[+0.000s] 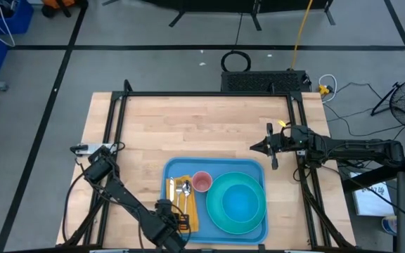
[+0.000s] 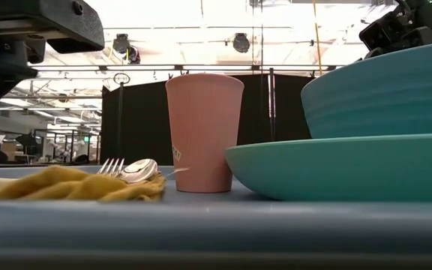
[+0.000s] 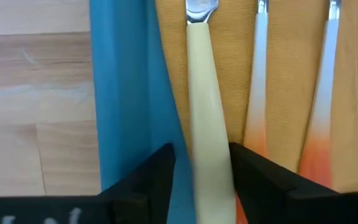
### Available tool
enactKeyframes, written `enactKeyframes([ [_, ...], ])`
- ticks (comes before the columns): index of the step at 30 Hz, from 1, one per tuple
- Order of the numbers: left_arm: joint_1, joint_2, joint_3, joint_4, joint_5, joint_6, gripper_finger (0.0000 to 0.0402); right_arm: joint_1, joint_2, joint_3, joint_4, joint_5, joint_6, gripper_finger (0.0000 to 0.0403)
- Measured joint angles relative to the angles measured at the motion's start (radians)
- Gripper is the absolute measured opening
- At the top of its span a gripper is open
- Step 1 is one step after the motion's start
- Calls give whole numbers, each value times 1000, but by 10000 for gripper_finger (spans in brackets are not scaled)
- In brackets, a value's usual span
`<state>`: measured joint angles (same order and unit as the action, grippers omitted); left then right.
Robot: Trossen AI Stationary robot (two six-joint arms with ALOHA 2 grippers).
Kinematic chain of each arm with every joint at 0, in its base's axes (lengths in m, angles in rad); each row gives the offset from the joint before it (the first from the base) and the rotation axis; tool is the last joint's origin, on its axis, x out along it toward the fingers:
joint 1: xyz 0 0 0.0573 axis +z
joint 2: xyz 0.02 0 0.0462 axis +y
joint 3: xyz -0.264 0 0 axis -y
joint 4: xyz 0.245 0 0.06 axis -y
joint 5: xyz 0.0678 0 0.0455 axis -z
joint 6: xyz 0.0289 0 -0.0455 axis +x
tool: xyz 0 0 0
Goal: Set up tray
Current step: Put the knife on the yellow napkin to the left of the orange fork, then return to Home Position
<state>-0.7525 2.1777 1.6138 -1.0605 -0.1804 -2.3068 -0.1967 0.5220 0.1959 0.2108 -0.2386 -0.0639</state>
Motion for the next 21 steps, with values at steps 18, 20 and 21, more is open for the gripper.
enactKeyframes([
  [18,19,-181,57,-47,-127,998,120,0,0,0,81,-57,-1,0],
  [20,27,-210,57,-47,-166,1198,89,0,0,0,85,-70,-1,0],
  [21,33,-228,57,-50,-179,1290,73,0,0,0,85,-78,-1,0],
])
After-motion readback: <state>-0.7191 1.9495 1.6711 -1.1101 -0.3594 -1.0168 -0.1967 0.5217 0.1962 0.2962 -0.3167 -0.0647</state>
